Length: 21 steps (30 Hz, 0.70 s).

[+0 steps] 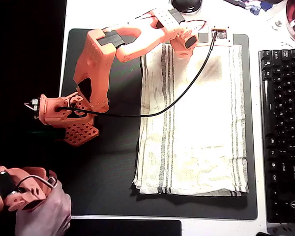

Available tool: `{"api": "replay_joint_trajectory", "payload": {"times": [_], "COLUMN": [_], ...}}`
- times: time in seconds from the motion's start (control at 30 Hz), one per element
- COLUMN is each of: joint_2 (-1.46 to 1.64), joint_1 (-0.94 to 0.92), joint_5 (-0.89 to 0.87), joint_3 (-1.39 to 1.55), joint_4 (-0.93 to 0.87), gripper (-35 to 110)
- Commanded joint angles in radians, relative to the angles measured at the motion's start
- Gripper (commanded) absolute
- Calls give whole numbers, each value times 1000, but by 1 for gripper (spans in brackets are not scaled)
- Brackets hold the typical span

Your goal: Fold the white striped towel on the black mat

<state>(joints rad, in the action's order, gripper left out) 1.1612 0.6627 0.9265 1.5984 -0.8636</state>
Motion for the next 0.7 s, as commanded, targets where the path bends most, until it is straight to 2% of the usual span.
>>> {"api": "replay_joint_trajectory", "payload": {"times": [0.0,0.27,0.67], "joint_2": [8,81,491], "joint_1": [-11,-35,-35], "joint_5": [37,58,61], "joint_3": [18,43,115], "joint_4": [-2,-26,-110], "gripper": [1,0,0]}}
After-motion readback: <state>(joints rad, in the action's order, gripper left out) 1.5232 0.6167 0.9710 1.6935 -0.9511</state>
